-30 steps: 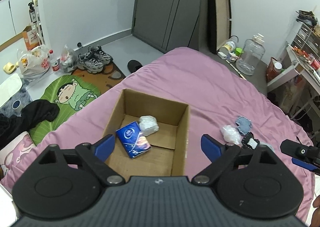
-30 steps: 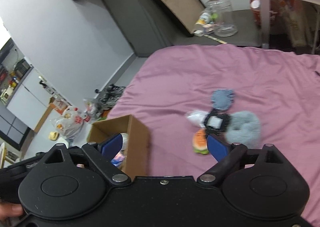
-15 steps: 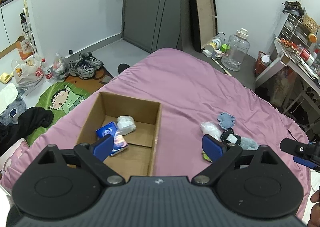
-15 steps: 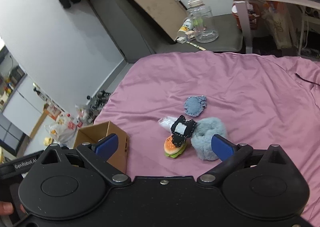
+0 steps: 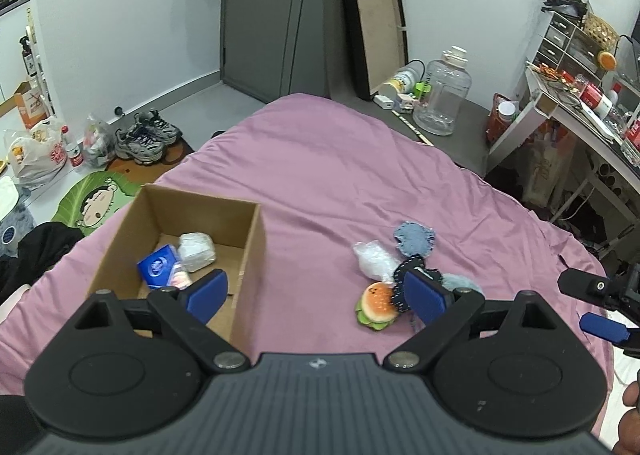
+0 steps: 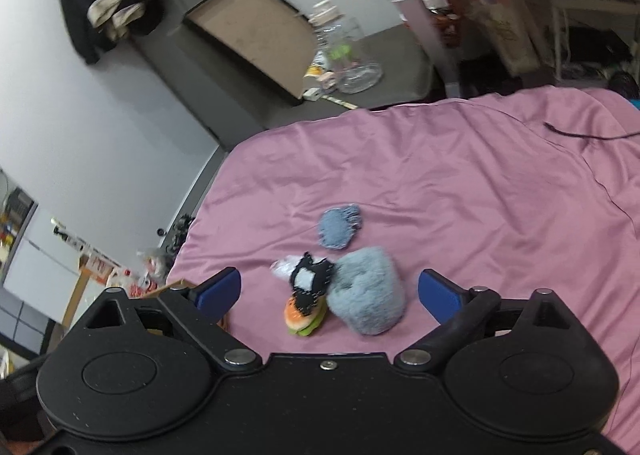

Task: Organize soft objects
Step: 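Move the left gripper to the grey-blue plush and close on it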

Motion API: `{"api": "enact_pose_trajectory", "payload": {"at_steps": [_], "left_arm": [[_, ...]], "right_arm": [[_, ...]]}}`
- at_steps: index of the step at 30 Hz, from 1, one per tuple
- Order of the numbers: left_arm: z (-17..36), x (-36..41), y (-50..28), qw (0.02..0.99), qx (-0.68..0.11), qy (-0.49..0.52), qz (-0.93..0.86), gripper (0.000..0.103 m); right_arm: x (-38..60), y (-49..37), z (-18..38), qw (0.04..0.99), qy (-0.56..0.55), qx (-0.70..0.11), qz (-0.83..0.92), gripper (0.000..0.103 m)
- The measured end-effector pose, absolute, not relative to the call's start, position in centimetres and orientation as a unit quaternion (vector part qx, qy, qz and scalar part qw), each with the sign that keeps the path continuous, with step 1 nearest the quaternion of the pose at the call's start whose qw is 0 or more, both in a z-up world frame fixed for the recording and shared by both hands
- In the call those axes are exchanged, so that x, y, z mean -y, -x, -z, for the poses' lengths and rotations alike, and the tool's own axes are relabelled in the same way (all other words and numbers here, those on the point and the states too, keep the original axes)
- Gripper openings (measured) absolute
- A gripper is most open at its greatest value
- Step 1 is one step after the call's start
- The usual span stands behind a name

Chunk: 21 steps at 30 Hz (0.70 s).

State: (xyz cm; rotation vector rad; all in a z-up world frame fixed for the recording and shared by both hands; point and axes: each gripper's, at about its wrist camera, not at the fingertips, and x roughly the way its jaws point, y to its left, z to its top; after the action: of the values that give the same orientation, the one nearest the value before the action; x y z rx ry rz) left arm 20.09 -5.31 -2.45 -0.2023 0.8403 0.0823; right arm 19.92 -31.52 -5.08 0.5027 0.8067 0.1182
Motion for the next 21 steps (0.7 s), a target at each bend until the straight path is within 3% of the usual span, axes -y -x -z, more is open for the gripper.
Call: {"api": "enact_pose_trajectory", "payload": {"at_steps": [11, 21], "left_arm": [[5.3, 9.5, -22.1, 0.897, -0.423, 0.126, -0.008, 0.089], [8.7, 12.8, -24.2, 0.878, -0.453, 0.155, 0.01, 0.068]], "right_arm": [[33.2, -21.6, 7.8, 0.875, -0.258, -0.406, -0.053, 0.071], [34.4, -23.4, 10.3, 0.857, -0.279, -0.429, -0.062, 0.061]]}}
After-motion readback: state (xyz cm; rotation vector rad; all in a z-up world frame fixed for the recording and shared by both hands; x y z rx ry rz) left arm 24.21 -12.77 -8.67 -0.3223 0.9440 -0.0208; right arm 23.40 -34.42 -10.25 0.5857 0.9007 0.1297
